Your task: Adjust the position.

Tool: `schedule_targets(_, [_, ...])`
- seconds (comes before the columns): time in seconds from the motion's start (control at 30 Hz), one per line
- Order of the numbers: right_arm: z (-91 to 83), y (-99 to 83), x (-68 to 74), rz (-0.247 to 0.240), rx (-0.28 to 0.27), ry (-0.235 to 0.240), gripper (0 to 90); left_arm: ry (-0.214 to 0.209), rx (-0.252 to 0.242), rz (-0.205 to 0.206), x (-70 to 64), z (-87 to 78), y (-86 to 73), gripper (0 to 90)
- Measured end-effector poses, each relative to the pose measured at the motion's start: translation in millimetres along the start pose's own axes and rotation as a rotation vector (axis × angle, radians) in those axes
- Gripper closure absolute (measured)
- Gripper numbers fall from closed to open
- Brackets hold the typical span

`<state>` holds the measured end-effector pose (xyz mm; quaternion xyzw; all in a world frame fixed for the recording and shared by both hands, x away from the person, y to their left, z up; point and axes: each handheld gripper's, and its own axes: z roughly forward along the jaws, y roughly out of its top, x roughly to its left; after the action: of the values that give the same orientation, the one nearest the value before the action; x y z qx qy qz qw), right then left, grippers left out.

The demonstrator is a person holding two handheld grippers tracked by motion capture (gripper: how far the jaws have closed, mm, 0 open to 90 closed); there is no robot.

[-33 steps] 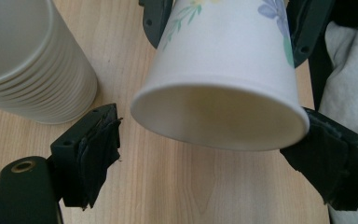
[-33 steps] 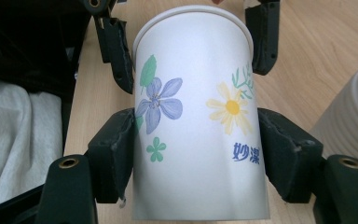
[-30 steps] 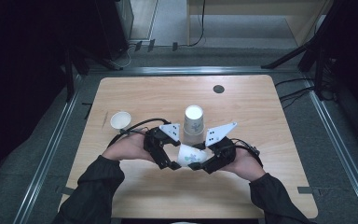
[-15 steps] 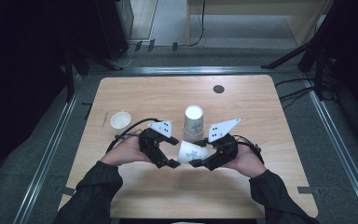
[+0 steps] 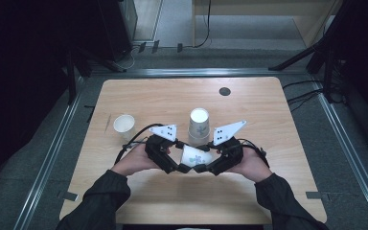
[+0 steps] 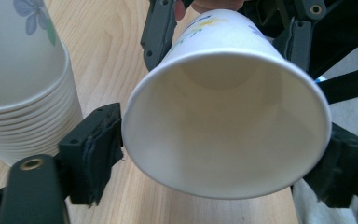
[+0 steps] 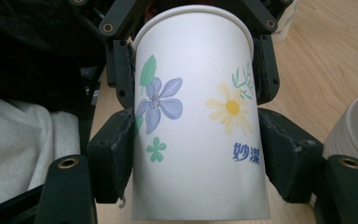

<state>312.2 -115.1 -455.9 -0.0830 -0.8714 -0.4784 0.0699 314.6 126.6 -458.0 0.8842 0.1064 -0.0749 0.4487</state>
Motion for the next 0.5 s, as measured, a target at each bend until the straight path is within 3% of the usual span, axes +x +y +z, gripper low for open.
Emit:
schedule_targets(0.03, [0.1, -0.2, -0.1, 0.001, 0.000, 0.000, 32.5, -0.002, 0.000, 0.004, -0.3, -0.2, -0.2, 20.9])
schedule_targets(0.33, [0.7, -0.1, -0.1, 0.003, 0.006, 0.002, 33.0, 0.000, 0.010, 0.017, -1.5, -1.6, 0.7, 24.6])
schedule_targets(0.5, [0.1, 0.6, -0.2, 0.005, 0.006, -0.004, 27.8, 0.009, 0.019, 0.015, -1.1, -6.3, 2.1, 24.6])
